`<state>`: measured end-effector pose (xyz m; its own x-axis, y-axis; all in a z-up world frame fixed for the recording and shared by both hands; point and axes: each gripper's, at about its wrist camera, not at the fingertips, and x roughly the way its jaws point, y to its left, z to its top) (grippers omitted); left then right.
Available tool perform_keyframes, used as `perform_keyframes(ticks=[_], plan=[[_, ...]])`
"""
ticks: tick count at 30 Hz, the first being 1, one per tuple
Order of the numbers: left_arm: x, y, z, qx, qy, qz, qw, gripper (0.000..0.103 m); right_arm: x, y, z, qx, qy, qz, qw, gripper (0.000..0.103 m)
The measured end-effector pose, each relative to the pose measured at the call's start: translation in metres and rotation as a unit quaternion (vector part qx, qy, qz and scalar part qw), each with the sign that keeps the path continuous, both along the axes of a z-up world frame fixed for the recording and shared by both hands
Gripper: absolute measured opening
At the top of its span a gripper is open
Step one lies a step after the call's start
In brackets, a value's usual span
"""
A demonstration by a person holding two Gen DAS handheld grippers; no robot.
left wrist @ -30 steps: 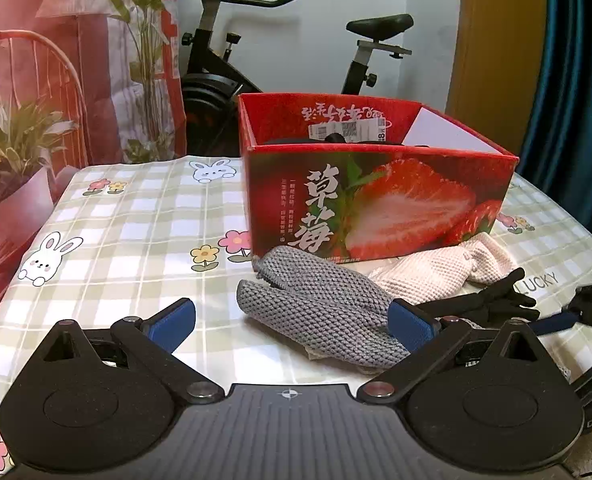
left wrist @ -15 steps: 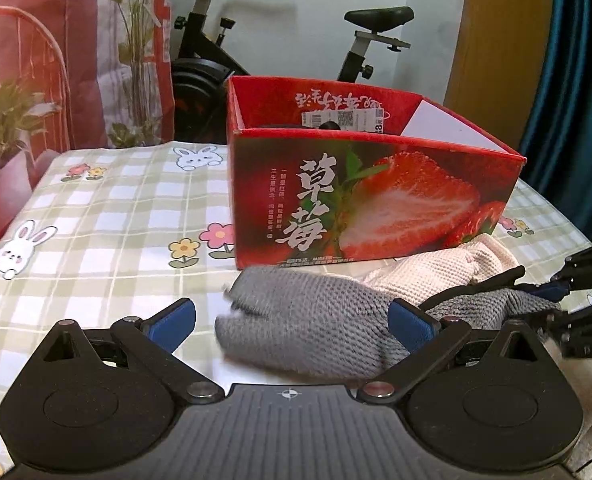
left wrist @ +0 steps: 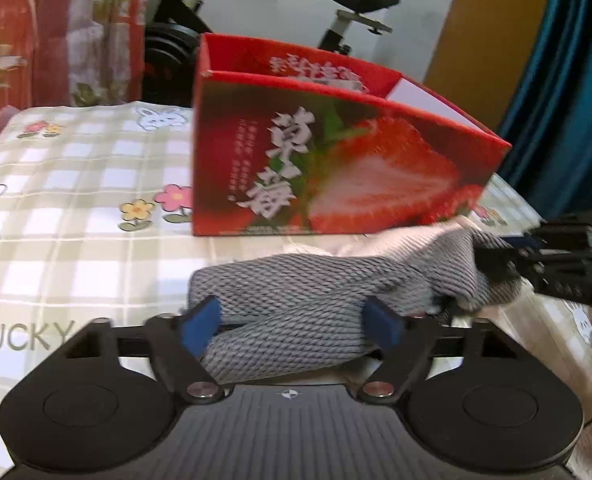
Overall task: Organize soft objects
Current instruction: 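Move both tools to the grey knit glove and close on it, then lift the grey knit glove with both tools toward the box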
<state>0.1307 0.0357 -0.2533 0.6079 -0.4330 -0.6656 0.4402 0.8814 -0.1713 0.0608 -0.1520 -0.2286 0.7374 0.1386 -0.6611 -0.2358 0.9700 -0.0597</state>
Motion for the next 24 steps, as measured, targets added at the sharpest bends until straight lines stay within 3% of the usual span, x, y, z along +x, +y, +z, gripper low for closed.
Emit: perform_keyframes(ticks=[1,6,14,24], plan=[[-0.001,-0.001,0.0,-0.002,0.0,-0.004,1.0,0.069,0.002,0.0,-0.001,0.006,-0.003,-0.007,1.0,0.009],[-0.007,-0.004,0.0,-0.007,-0.007,-0.018,0.9998,0.029,0.007,-0.002,0.0,0.041,-0.017,-0.039,0.998,0.008],[-0.019,0.0,-0.012,-0.031,0.003,0.008,0.9995,0.028,-0.004,-0.007,0.0,0.102,-0.039,-0.075,0.991,0.01],[-0.022,-0.002,-0.018,-0.031,-0.002,0.013,0.9994,0.029,-0.045,-0.016,-0.016,0.126,-0.04,-0.116,0.984,0.031]])
